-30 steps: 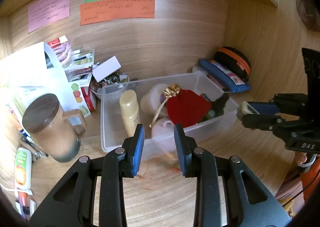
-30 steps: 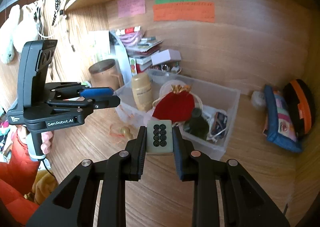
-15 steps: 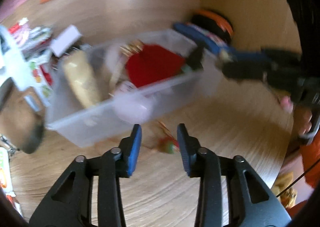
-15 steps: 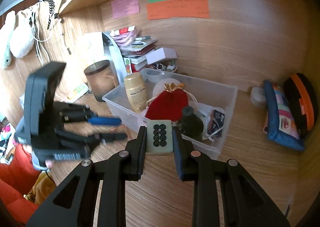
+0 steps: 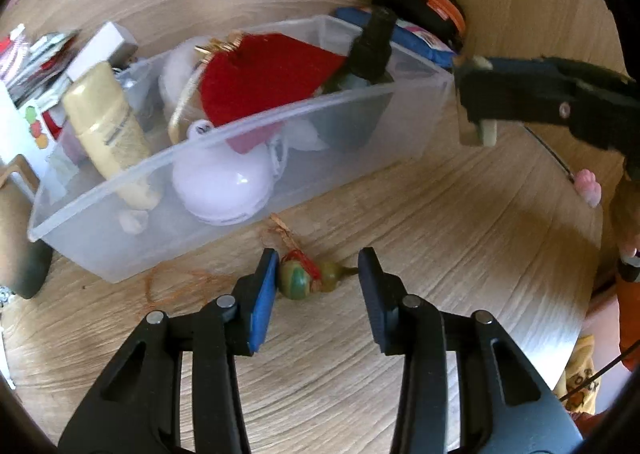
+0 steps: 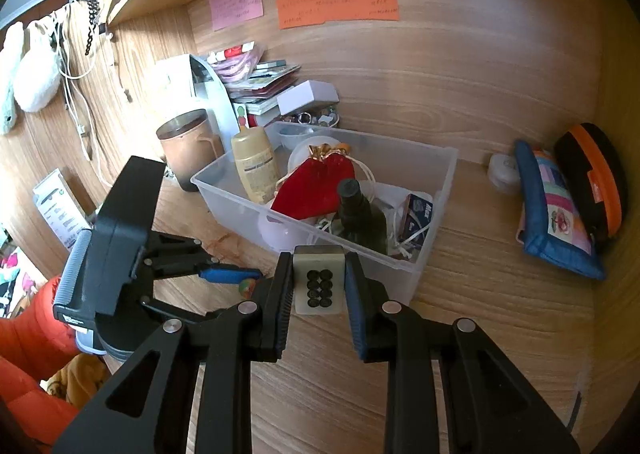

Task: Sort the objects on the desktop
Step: 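Grasp the green gourd bead with the left tool while the right tool lifts the tile, then carry the gourd bead and the dotted tile over the bin with both tools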

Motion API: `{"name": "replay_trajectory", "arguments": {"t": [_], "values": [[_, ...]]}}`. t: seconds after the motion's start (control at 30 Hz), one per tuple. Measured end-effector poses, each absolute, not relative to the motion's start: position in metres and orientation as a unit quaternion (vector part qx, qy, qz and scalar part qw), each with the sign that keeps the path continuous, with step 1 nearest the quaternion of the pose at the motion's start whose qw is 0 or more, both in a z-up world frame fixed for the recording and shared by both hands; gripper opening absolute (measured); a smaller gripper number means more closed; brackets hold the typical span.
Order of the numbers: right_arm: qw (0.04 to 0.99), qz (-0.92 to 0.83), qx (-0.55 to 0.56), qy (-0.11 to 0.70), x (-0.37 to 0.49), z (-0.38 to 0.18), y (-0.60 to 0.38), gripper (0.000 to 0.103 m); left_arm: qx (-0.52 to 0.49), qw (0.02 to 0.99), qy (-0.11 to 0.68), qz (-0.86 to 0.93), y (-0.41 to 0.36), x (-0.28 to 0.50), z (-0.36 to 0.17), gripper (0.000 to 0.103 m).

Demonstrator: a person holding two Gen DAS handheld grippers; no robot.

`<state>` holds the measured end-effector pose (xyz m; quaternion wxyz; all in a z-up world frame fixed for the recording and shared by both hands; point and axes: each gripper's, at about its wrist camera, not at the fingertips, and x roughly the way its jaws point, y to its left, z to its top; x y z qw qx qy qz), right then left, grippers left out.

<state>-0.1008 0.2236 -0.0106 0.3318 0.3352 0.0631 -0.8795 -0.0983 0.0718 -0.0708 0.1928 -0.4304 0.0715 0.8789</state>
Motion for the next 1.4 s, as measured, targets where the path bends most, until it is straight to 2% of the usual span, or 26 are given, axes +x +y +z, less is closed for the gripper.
{"name": "replay_trajectory", "arguments": {"t": [0.5, 0.93, 1.03, 1.4], "values": [[0.334, -0.893, 0.296, 0.061, -0.099, 0.018, 0.227, 0.022, -0.339, 0.189, 0.002, 0.922, 0.007, -0.091, 0.015, 0.04], [0.308, -0.907, 0.282, 0.053, -0.139, 0.041, 0.235, 0.022, -0.296, 0.178, -0.017, 0.938, -0.019, -0.146, 0.08, 0.04], [0.307, -0.906, 0.287, 0.052, -0.152, 0.039, 0.232, 0.022, -0.304, 0.175, -0.014, 0.936, -0.018, -0.161, 0.078, 0.04], [0.307, -0.886, 0.344, 0.055, -0.201, 0.001, 0.213, 0.022, -0.358, 0.159, 0.023, 0.92, 0.001, -0.204, 0.019, 0.04]]}}
